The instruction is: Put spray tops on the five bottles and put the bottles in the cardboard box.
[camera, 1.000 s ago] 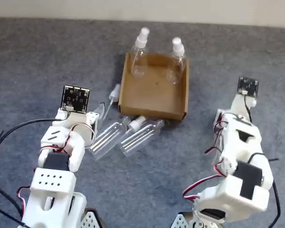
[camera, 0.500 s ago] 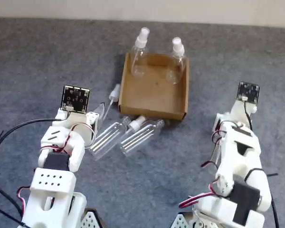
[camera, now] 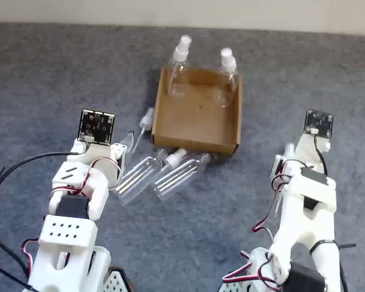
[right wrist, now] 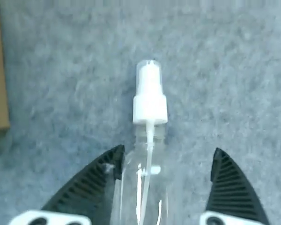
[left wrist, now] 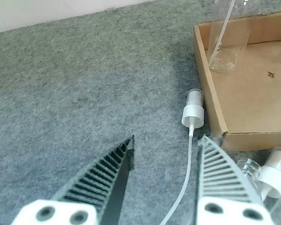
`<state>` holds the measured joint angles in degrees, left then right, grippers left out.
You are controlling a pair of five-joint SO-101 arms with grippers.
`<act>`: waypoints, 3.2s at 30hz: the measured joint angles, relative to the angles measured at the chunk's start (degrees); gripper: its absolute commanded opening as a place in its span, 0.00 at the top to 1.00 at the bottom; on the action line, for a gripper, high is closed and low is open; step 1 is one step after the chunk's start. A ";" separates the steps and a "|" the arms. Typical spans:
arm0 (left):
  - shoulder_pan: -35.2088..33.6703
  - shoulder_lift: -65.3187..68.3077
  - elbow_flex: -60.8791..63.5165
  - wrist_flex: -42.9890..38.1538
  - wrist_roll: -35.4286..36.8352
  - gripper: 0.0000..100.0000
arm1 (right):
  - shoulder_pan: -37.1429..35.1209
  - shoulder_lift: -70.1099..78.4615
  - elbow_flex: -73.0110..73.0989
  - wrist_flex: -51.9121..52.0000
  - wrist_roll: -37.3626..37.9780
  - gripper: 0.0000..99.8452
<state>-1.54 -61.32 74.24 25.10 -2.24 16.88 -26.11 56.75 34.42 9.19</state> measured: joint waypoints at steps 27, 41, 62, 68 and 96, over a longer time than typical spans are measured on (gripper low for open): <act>0.00 0.00 0.00 0.00 0.00 0.80 | -0.09 3.16 0.44 11.43 5.80 0.76; 3.87 0.09 -21.89 29.10 -0.97 0.80 | -0.97 0.26 5.98 17.14 8.09 0.92; 38.33 41.23 -66.90 52.22 -2.64 0.85 | 20.31 7.38 -15.56 12.31 32.88 0.98; 41.05 50.90 -75.52 52.22 0.70 0.84 | 23.03 24.62 -25.58 12.31 42.73 0.98; 25.58 40.53 -74.81 66.99 -0.53 0.84 | 7.56 41.49 -38.51 -2.20 27.96 1.00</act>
<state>24.04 -20.79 -0.57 92.09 -2.77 24.44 15.38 18.24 32.22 37.14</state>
